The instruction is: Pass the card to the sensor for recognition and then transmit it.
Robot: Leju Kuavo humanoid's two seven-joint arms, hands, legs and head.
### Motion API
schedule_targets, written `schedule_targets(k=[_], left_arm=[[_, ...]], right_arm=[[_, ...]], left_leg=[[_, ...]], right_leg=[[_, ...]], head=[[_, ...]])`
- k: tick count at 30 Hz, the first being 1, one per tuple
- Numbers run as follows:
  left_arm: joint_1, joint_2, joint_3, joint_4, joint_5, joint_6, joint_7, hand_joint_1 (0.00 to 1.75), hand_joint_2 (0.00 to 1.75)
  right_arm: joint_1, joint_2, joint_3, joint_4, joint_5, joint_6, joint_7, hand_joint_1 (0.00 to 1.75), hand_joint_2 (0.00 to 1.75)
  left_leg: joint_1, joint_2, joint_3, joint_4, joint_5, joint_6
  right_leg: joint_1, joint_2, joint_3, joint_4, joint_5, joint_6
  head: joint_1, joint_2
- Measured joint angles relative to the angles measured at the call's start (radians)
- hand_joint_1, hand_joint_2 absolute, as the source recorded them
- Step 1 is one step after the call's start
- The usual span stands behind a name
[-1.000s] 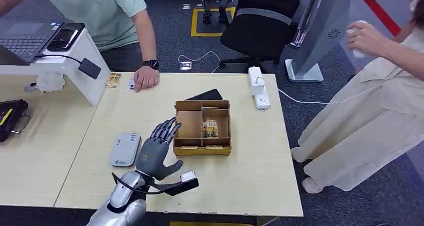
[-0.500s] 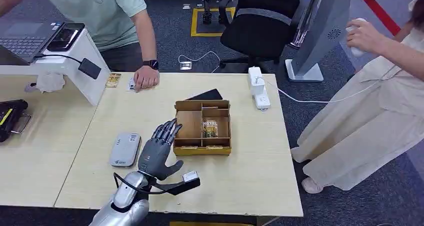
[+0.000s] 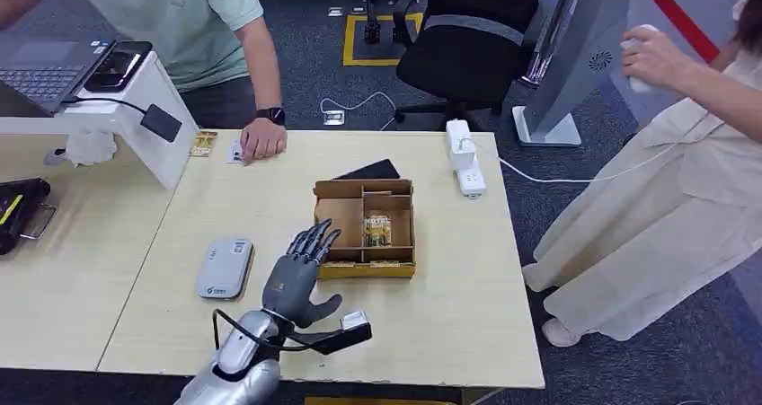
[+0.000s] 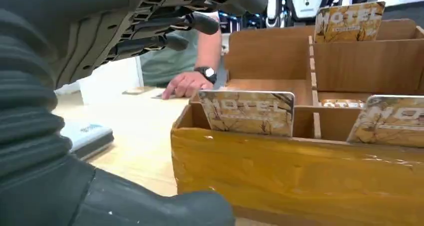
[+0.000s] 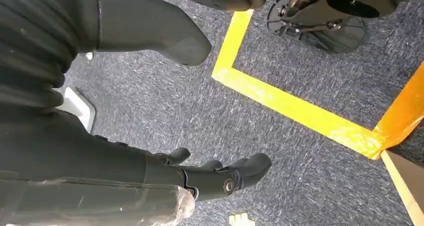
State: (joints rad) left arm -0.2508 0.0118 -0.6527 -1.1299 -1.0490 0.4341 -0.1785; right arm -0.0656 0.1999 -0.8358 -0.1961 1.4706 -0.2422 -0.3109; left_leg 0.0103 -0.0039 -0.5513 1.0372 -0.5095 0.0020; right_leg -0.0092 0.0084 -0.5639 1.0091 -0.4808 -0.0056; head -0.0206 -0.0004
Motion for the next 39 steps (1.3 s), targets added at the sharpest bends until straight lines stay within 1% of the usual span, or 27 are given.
schedule_targets(k=[7,12,18,35,39], left_arm=[[-0.005,-0.011,-0.002,0.000,0.004,0.011,0.000,0.00,1.75],[-0.014,-0.017,-0.002,0.000,-0.029,0.045,0.022,0.00,1.75],[-0.019,-0.022,-0.002,0.001,-0.054,0.080,0.028,0.00,1.75],[-0.022,-0.033,-0.002,0.018,-0.061,0.077,0.028,0.00,1.75],[-0.022,-0.034,-0.002,0.027,-0.059,0.068,0.028,0.00,1.75]], right_arm=[[0.000,0.000,0.001,0.000,-0.001,0.000,0.003,0.00,1.75],[0.000,0.000,0.002,0.000,-0.003,0.000,0.002,0.00,1.75],[0.000,0.000,0.004,0.000,-0.005,0.000,0.002,0.00,1.75],[0.000,0.000,0.011,0.000,-0.015,0.000,0.002,0.00,1.75],[0.000,0.000,0.011,0.000,-0.016,0.000,0.002,0.00,1.75]], left_leg=[[0.000,0.000,0.000,0.000,0.000,0.000],[0.000,0.000,0.000,0.000,0.000,0.000],[0.000,0.000,0.000,0.000,0.000,0.000],[0.000,0.000,0.000,0.000,0.000,0.000],[0.000,0.000,0.000,0.000,0.000,0.000]], right_leg=[[0.000,0.000,0.000,0.000,0.000,0.000],[0.000,0.000,0.000,0.000,0.000,0.000],[0.000,0.000,0.000,0.000,0.000,0.000],[0.000,0.000,0.000,0.000,0.000,0.000],[0.000,0.000,0.000,0.000,0.000,0.000]], head=[[0.000,0.000],[0.000,0.000],[0.000,0.000],[0.000,0.000],[0.000,0.000]])
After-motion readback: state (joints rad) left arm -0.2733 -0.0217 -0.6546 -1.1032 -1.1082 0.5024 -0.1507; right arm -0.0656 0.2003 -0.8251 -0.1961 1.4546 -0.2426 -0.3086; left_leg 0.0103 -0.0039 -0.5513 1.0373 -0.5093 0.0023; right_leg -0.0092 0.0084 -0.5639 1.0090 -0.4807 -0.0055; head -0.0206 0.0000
